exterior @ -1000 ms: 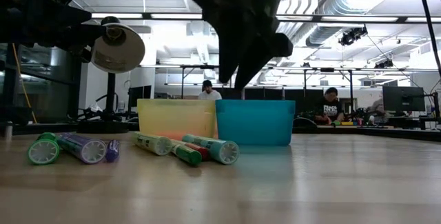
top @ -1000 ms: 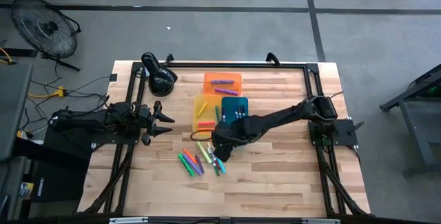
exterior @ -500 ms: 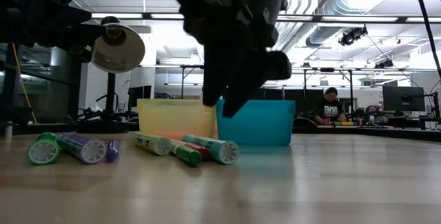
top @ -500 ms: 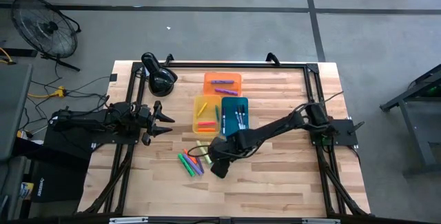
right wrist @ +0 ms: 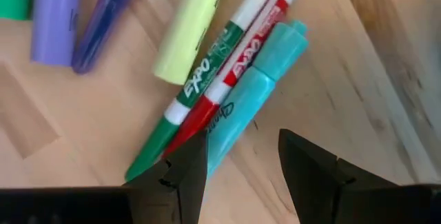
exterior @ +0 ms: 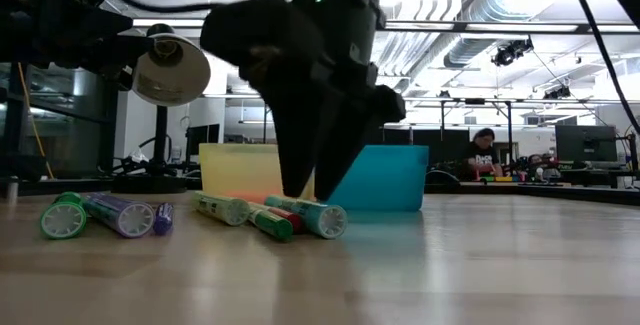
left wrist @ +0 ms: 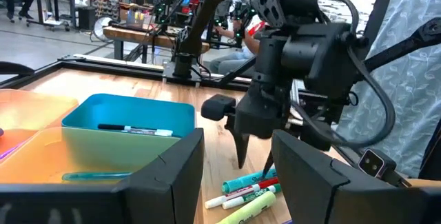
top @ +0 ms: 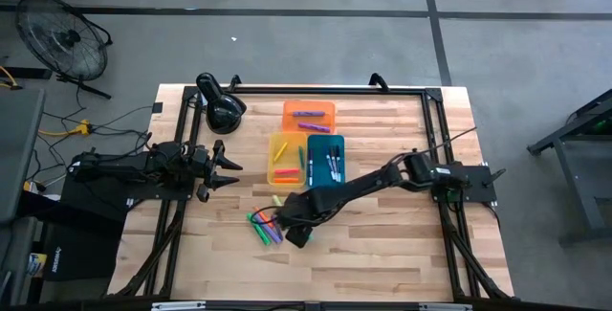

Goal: Pick & Place Markers
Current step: Put the light blue highlighter pen into the orange bin

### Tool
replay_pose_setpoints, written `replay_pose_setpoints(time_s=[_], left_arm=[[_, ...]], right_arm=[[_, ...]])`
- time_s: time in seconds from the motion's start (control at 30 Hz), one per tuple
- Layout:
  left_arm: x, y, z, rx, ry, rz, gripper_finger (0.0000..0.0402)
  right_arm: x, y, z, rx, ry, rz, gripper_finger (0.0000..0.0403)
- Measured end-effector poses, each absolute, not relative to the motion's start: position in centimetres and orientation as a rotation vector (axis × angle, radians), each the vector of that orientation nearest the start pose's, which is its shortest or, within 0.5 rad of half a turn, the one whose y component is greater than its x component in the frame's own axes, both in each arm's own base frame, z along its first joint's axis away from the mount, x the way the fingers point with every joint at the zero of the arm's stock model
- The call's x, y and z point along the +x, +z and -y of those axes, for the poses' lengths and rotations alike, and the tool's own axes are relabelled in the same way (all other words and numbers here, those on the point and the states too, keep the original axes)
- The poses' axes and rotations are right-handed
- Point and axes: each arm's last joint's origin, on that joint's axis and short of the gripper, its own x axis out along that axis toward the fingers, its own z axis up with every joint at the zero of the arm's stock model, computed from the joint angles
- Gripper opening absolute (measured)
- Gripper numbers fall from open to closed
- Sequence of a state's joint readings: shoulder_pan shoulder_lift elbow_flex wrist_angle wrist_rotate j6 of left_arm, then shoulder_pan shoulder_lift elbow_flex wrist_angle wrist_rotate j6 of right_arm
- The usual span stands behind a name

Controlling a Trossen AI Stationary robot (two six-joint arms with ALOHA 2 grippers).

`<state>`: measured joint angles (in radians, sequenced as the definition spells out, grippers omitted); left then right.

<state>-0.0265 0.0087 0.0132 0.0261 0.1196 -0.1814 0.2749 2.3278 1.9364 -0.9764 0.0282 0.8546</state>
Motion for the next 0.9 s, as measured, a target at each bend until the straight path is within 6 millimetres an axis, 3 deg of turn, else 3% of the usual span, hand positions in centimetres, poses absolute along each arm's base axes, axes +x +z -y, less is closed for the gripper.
replay_pose_setpoints(time_s=[0.23,0.9], left_arm=[[9.7,17.0,0.6,-0.180,-0.148,0.017,0.0170],[9.7,17.0,0.6,-0.180,-0.148,0.017,0.0170]], right_arm=[[46.0,15.4,-12.9,0.516,-0.372,-1.341,0.0165],[44.1,14.3,-13.1,0.479,-0.489,-1.467,0.0165]])
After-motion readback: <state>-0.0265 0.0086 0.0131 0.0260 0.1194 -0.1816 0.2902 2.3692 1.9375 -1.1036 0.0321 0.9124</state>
